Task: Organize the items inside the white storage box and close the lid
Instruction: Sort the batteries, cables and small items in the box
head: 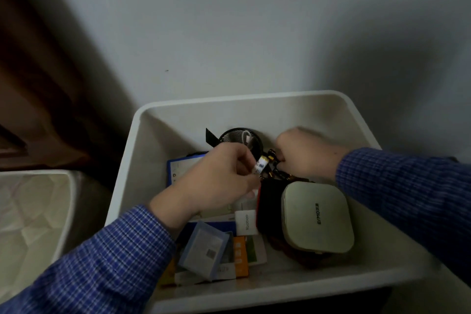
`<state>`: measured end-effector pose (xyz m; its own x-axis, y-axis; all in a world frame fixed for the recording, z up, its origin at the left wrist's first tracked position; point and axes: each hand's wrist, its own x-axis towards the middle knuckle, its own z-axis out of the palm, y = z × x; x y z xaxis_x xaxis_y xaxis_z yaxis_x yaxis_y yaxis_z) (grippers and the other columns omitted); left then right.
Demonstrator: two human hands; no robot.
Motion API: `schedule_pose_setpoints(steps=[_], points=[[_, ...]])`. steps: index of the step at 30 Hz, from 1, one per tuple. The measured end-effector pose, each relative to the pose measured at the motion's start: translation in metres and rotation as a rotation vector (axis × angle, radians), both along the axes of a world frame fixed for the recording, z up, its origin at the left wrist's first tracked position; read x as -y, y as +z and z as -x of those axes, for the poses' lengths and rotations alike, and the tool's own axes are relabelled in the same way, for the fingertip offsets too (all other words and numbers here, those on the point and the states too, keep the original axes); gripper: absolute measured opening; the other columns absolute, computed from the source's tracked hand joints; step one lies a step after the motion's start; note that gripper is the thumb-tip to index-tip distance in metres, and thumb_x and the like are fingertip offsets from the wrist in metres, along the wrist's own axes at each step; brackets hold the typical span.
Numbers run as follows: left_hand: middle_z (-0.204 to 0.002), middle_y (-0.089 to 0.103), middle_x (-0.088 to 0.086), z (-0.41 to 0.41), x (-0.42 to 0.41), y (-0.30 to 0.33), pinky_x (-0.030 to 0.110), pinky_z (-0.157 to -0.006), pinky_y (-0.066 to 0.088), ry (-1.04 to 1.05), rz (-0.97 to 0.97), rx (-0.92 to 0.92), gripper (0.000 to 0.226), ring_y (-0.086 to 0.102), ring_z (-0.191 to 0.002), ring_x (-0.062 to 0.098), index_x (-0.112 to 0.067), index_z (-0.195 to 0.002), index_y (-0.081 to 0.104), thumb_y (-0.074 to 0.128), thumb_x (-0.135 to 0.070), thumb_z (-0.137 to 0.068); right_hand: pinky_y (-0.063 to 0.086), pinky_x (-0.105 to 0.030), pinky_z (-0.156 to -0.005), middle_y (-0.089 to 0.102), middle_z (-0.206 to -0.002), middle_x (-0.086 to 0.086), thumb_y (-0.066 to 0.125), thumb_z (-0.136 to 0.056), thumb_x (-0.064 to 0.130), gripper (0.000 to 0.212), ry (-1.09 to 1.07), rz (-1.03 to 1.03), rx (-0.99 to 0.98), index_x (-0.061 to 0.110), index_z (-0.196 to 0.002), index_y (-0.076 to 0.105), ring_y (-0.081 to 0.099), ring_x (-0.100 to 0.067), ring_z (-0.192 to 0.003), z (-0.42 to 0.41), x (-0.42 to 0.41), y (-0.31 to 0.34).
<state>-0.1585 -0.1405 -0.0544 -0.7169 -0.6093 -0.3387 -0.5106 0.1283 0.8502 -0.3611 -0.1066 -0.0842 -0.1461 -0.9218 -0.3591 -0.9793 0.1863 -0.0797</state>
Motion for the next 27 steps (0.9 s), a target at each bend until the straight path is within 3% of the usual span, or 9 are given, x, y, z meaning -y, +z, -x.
schedule_pose_setpoints(steps=[3, 5, 7, 11, 14, 19, 22, 24, 27], points=[[-0.078, 0.075, 0.004, -0.001, -0.002, -0.004, 0.045, -0.075, 0.06, -0.045, 0.108, 0.105, 0.013, 0.073, -0.075, 0.018, -0.021, -0.089, 0.061, 0.072, -0.018, -0.082, 0.046, -0.025, -0.056, 0.063, -0.081, -0.006, 0.068, -0.087, 0.015, 0.019, 0.013, -0.045, -0.073, 0.014, -0.072, 0.057, 0.059, -0.019, -0.067, -0.008, 0.008, -0.017], [-0.078, 0.074, 0.003, -0.001, -0.002, -0.006, 0.046, -0.074, 0.06, -0.063, 0.15, 0.147, 0.013, 0.072, -0.075, 0.017, -0.021, -0.089, 0.059, 0.07, -0.019, -0.082, 0.052, -0.034, -0.072, 0.064, -0.099, -0.012, 0.067, -0.088, 0.014, 0.008, 0.017, -0.072, -0.116, 0.011, -0.095, 0.066, 0.063, -0.028, -0.087, -0.012, 0.01, -0.025], [-0.077, 0.074, 0.005, -0.001, -0.004, -0.009, 0.045, -0.072, 0.061, -0.082, 0.12, 0.158, 0.012, 0.073, -0.068, 0.015, -0.02, -0.092, 0.057, 0.066, -0.016, -0.084, 0.05, -0.039, -0.079, 0.062, -0.108, -0.015, 0.066, -0.087, 0.015, 0.021, 0.016, -0.088, -0.144, 0.008, -0.107, 0.066, 0.062, -0.032, -0.098, -0.013, 0.011, -0.03], [-0.081, 0.07, 0.005, 0.002, -0.004, -0.011, 0.032, -0.069, 0.06, -0.132, 0.067, 0.219, 0.007, 0.069, -0.065, 0.015, -0.016, -0.1, 0.054, 0.055, -0.02, -0.093, 0.052, -0.04, -0.08, 0.062, -0.107, -0.013, 0.068, -0.086, 0.017, 0.023, 0.016, -0.078, -0.155, 0.009, -0.107, 0.066, 0.062, -0.032, -0.098, -0.012, 0.012, -0.033], [-0.073, 0.051, -0.003, 0.007, -0.005, -0.016, 0.013, -0.049, 0.039, -0.108, 0.116, 0.252, 0.013, 0.046, -0.06, 0.008, -0.02, -0.086, 0.047, 0.045, -0.022, -0.099, 0.052, -0.04, -0.081, 0.062, -0.108, -0.013, 0.068, -0.087, 0.017, 0.024, -0.001, -0.077, -0.142, 0.009, -0.108, 0.065, 0.062, -0.031, -0.099, -0.011, 0.012, -0.035], [-0.075, 0.042, -0.009, 0.01, -0.01, -0.024, 0.017, -0.054, 0.035, -0.096, 0.191, 0.298, 0.009, 0.039, -0.061, 0.004, -0.016, -0.102, 0.045, 0.041, -0.024, -0.101, 0.048, -0.038, -0.081, 0.063, -0.109, -0.013, 0.07, -0.087, 0.018, 0.024, -0.01, -0.06, -0.14, 0.009, -0.109, 0.066, 0.063, -0.032, -0.102, -0.011, 0.01, -0.035], [-0.076, 0.046, -0.004, 0.01, -0.009, -0.022, 0.014, -0.049, 0.035, -0.149, 0.138, 0.257, 0.021, 0.04, -0.062, 0.007, -0.006, -0.107, 0.052, 0.04, -0.023, -0.104, 0.051, -0.04, -0.082, 0.064, -0.105, -0.011, 0.071, -0.086, 0.022, 0.021, 0.012, -0.053, -0.136, 0.011, -0.104, 0.067, 0.064, -0.031, -0.099, -0.013, 0.009, -0.029], [-0.079, 0.052, 0.002, 0.009, -0.009, -0.022, 0.017, -0.05, 0.035, -0.164, 0.097, 0.239, 0.024, 0.044, -0.066, 0.011, -0.006, -0.11, 0.055, 0.04, -0.025, -0.105, 0.05, -0.035, -0.071, 0.063, -0.093, -0.009, 0.07, -0.084, 0.02, 0.008, 0.016, -0.046, -0.133, 0.014, -0.084, 0.063, 0.063, -0.029, -0.085, -0.015, 0.009, -0.022], [-0.08, 0.053, 0.004, 0.009, -0.011, -0.022, 0.026, -0.056, 0.037, -0.157, 0.131, 0.18, 0.024, 0.046, -0.067, 0.014, -0.006, -0.106, 0.053, 0.039, -0.025, -0.106, 0.045, -0.027, -0.057, 0.06, -0.076, 0.0, 0.068, -0.076, 0.02, 0.018, 0.023, 0.011, -0.143, 0.02, -0.067, 0.052, 0.058, -0.023, -0.068, -0.015, 0.008, -0.006]])
